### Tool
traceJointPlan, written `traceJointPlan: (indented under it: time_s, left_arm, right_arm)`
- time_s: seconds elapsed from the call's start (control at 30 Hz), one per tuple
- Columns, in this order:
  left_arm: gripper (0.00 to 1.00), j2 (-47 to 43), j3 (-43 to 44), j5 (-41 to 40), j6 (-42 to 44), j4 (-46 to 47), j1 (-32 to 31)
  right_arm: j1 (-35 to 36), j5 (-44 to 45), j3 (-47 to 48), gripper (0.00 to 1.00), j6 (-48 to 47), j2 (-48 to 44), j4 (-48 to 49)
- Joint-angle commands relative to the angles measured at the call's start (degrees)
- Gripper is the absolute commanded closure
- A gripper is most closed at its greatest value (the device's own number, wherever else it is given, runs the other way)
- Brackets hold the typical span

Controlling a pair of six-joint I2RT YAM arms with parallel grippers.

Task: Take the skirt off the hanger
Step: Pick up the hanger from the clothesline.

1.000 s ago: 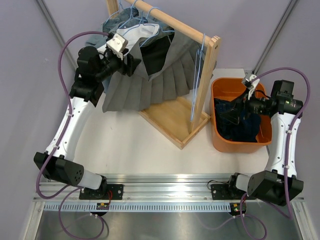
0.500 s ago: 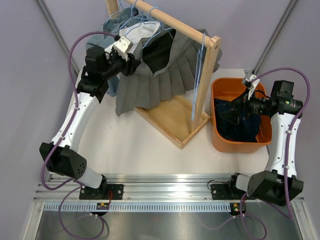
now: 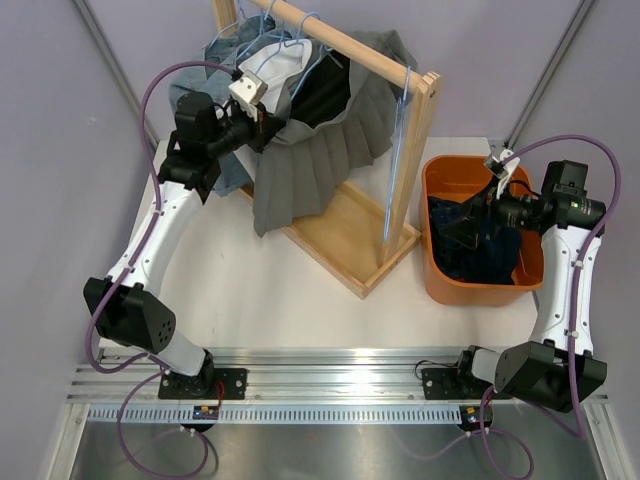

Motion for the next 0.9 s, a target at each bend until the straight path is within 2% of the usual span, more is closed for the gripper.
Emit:
traceJointPlan:
  time_s: [0.0,0.2,0.33,0.6,0.87]
  left_arm:
    - [1.00,-0.7,0.0,3.9,-4.9,7.0,0.3]
    - [1.00,-2.8,0.4,4.4,-11.2,12.4,0.3]
    - [1.00,-2.2,4.1,5.1,-14.1,12.6,0.2]
    - [1.00,0.6,10.2,3.9,-15.5,11.2,-2.8]
    - [1.00,2.0,9.6,3.0,-15.4,10.1,-3.7]
  right_arm:
    - [0.1,-2.0,0.4,0.06,1.0,-0.7,0.8]
    - [0.1,-2.0,0.2,0.06,1.7,-0.6,1.3]
    - [0.1,-2.3,0.3,0.06,2.0,-0.2,1.3]
    - [0.1,-2.8,0.3,0.06,2.5,-0.1,1.3]
    - [0.1,-2.4,-0.2,0.06,2.0,-1.4,0.9]
